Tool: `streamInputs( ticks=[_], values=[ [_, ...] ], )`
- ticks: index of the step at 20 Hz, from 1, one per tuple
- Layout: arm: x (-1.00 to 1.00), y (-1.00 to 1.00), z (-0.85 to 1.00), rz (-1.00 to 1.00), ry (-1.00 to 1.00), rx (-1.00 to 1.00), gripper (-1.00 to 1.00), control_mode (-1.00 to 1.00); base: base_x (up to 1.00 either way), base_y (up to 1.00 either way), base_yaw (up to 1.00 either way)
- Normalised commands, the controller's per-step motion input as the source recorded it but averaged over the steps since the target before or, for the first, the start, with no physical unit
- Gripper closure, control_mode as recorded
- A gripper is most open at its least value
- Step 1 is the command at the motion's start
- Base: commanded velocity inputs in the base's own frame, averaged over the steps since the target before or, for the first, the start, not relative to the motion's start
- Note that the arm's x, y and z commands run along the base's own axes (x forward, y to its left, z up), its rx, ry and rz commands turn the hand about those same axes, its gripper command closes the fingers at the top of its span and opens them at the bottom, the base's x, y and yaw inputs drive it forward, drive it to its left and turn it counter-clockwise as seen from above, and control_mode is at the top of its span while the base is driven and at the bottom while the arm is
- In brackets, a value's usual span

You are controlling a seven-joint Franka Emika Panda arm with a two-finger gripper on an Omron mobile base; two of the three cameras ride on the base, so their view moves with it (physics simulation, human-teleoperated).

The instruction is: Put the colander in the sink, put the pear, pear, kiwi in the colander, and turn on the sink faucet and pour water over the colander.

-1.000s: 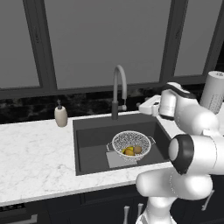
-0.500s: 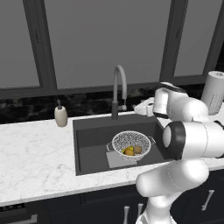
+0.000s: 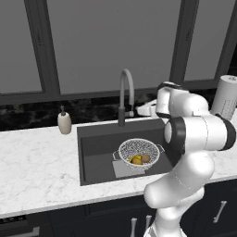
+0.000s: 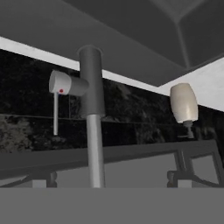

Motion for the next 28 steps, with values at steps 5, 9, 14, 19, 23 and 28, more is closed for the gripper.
streamInputs(
  ticks=[5,9,14,19,23,28],
  values=[
    [0.38,0.00,-0.28,0.00,0.00,0.00,-1.00,-1.00,0.00,0.00,0.00],
    [0.26,0.00,-0.37,0.00,-0.01,0.00,-1.00,-1.00,0.00,0.00,0.00],
    [0.30,0.00,-0.12,0.00,-0.03,0.01,-1.00,-1.00,0.00,0.00,0.00],
    [0.35,0.00,-0.02,0.00,-0.01,0.01,-1.00,-1.00,0.00,0.00,0.00],
    [0.36,0.00,-0.14,0.00,0.00,0.01,-1.00,-1.00,0.00,0.00,0.00],
    [0.32,0.00,-0.21,0.00,0.00,0.00,-1.00,-1.00,0.00,0.00,0.00]
  ],
)
